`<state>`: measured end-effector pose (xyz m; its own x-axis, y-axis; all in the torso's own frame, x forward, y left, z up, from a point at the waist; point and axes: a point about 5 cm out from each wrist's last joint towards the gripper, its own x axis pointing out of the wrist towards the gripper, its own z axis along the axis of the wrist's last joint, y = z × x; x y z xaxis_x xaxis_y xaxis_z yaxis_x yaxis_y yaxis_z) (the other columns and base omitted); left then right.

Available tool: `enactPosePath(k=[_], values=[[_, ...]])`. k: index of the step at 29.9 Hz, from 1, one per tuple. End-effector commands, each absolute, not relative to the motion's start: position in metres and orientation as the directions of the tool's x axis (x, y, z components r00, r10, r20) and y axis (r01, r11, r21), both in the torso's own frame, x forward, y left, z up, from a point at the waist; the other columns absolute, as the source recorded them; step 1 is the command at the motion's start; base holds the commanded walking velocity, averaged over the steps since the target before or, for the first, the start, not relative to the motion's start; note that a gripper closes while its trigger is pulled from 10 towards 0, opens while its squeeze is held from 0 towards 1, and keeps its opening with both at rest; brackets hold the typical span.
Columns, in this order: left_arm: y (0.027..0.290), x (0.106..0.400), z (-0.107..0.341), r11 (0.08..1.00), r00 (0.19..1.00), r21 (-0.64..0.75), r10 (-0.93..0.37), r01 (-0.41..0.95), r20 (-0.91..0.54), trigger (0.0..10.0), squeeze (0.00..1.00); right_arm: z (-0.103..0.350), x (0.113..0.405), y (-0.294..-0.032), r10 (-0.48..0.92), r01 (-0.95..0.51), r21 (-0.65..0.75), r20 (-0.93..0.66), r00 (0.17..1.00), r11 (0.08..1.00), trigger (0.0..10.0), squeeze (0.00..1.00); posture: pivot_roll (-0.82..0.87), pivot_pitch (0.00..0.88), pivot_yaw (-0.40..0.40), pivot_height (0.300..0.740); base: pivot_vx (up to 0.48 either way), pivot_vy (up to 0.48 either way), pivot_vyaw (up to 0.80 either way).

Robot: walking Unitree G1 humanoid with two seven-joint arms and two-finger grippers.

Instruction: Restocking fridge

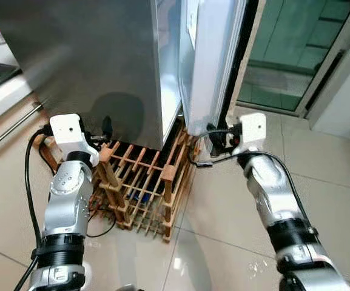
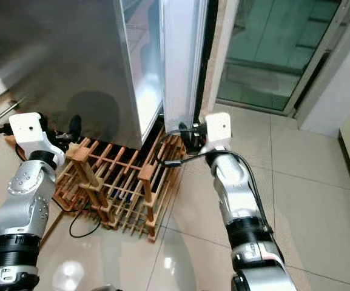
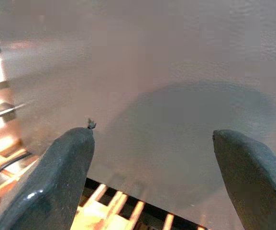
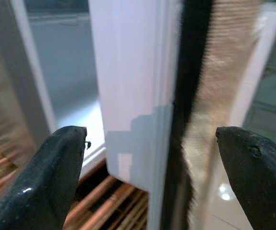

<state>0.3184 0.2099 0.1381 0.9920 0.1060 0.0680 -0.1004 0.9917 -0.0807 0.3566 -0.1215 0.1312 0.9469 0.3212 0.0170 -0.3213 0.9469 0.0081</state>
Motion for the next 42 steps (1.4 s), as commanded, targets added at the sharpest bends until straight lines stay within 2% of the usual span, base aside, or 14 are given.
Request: enactPosePath(k=[1, 5, 8, 12, 15, 17, 22, 25, 27, 28, 31, 36, 40, 42], values=[[0.211, 0.316, 0.136, 0.991, 0.991, -0.064, 0.118, -0.113, 0.068, 10.0, 0.0, 0.139, 0.361, -0.117, 0.343, -0.345, 0.037, 0.045, 0.938, 0.938, 10.0, 0.0, 0.04, 0.0, -0.012, 0.74, 0.0, 0.0, 0.0], [0.21, 0.311, 0.136, 0.992, 0.99, -0.057, 0.117, -0.113, 0.077, 10.0, 0.0, 0.149, 0.362, -0.097, 0.406, -0.41, 0.052, 0.073, 0.911, 0.911, 10.0, 0.0, 0.06, 0.0, -0.026, 0.74, 0.0, 0.0, 0.0], [0.208, 0.308, 0.134, 0.993, 0.991, -0.061, 0.107, -0.103, 0.078, 10.0, 0.0, 0.139, 0.349, -0.087, 0.418, -0.419, 0.018, 0.052, 0.907, 0.908, 10.0, 0.0, 0.06, 0.0, -0.03, 0.74, 0.0, 0.0, 0.0], [0.205, 0.307, 0.132, 0.994, 0.993, -0.067, 0.094, -0.089, 0.074, 10.0, 0.0, 0.125, 0.335, -0.087, 0.411, -0.411, -0.008, 0.021, 0.911, 0.912, 10.0, 0.0, 0.04, 0.0, -0.022, 0.74, 0.0, 0.0, 0.0], [0.201, 0.31, 0.13, 0.996, 0.996, -0.068, 0.068, -0.063, 0.063, 10.0, 0.0, 0.111, 0.327, -0.097, 0.374, -0.374, -0.02, -0.002, 0.928, 0.927, 10.0, 0.0, 0.02, 0.0, -0.005, 0.74, 0.0, 0.0, 0.0], [0.195, 0.315, 0.129, 0.997, 0.998, -0.07, 0.033, -0.029, 0.055, 10.0, 0.0, 0.116, 0.338, -0.099, 0.331, -0.331, -0.032, 0.017, 0.943, 0.943, 10.0, 0.0, 0.0, 0.0, 0.013, 0.74, 0.0, 0.0, 0.0], [0.189, 0.32, 0.133, 0.997, 0.998, -0.071, 0.01, -0.005, 0.068, 10.0, 0.0, 0.138, 0.348, -0.096, 0.339, -0.335, -0.063, 0.072, 0.938, 0.94, 10.0, 0.0, 0.01, 0.0, 0.004, 0.74, 0.0, 0.0, 0.0], [0.171, 0.322, 0.137, 0.996, 0.993, 0.009, -0.09, 0.09, 0.072, 10.0, 0.0, 0.146, 0.344, -0.119, 0.227, -0.22, -0.073, 0.109, 0.968, 0.973, 10.0, 0.0, 0.02, 0.0, -0.014, 0.74, 0.0, 0.0, 0.0], [0.147, 0.318, 0.145, 0.972, 0.968, -0.007, -0.234, 0.236, 0.088, 10.0, 0.0, 0.139, 0.323, -0.146, 0.083, -0.071, -0.102, 0.118, 0.989, 0.992, 10.0, 0.0, 0.02, 0.0, -0.014, 0.74, 0.0, 0.0, 0.0], [0.147, 0.318, 0.145, 0.972, 0.968, -0.007, -0.234, 0.236, 0.088, 10.0, 0.0, 0.139, 0.323, -0.146, 0.083, -0.071, -0.102, 0.118, 0.989, 0.992, 10.0, 0.0, 0.02, 0.0, -0.014, 0.74, 0.0, 0.0, 0.0], [0.132, 0.308, 0.155, 0.941, 0.935, -0.046, -0.325, 0.335, 0.14, 10.0, 0.0, 0.126, 0.292, -0.16, 0.018, -0.005, -0.119, 0.111, 0.994, 0.993, 10.0, 0.0, -0.01, 0.0, 0.001, 0.74, 0.0, 0.0, 0.0], [0.126, 0.309, 0.161, 0.939, 0.934, -0.08, -0.318, 0.334, 0.162, 10.0, 0.0, 0.119, 0.274, -0.174, -0.038, 0.05, -0.129, 0.094, 0.995, 0.99, 10.0, 0.0, -0.04, 0.0, 0.02, 0.74, 0.0, 0.0, 0.0], [0.118, 0.334, 0.158, 0.956, 0.96, -0.109, -0.262, 0.273, 0.102, 10.0, 0.0, 0.122, 0.272, -0.181, -0.074, 0.084, -0.113, 0.09, 0.993, 0.99, 10.0, 0.0, -0.07, 0.0, 0.039, 0.74, 0.0, 0.0, 0.0], [0.107, 0.342, 0.159, 0.946, 0.954, -0.132, -0.287, 0.296, 0.085, 10.0, 0.0, 0.122, 0.271, -0.179, -0.064, 0.074, -0.113, 0.086, 0.994, 0.991, 10.0, 0.0, -0.08, 0.0, 0.04, 0.74, 0.0, 0.0, 0.0]])
